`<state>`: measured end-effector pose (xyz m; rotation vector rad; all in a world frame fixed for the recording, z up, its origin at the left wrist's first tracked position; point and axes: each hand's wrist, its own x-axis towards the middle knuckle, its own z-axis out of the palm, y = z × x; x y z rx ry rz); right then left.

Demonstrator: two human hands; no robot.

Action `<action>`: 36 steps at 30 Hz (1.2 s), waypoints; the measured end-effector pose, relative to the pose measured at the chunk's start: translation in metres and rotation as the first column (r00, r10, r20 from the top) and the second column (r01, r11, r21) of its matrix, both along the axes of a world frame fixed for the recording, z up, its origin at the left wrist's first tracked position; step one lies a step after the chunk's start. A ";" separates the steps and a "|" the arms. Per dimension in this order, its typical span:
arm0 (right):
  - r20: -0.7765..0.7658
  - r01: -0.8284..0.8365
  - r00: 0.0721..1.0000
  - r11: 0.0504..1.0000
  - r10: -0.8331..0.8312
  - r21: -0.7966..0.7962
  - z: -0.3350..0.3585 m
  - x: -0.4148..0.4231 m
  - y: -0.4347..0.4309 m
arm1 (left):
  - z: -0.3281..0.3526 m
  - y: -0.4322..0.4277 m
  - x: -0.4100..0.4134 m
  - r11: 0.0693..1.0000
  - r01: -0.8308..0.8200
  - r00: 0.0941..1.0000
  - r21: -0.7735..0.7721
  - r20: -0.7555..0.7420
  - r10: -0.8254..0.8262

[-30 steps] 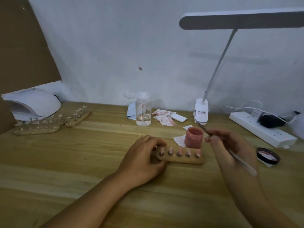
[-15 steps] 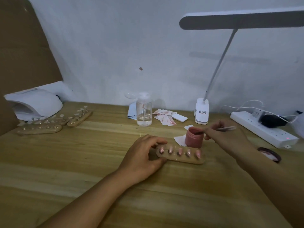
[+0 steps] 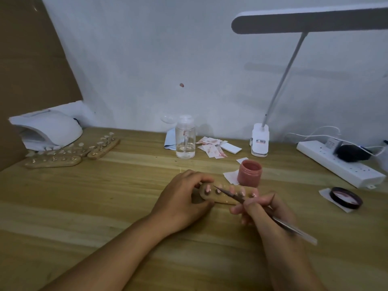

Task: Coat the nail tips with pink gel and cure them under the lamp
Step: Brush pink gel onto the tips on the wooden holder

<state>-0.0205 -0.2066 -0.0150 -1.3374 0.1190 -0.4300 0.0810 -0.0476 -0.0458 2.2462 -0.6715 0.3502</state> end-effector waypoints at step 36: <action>-0.039 -0.085 0.996 0.996 0.083 -0.041 0.001 -0.002 0.005 | 0.002 0.001 -0.001 1.000 -0.001 1.000 0.018 0.006 0.001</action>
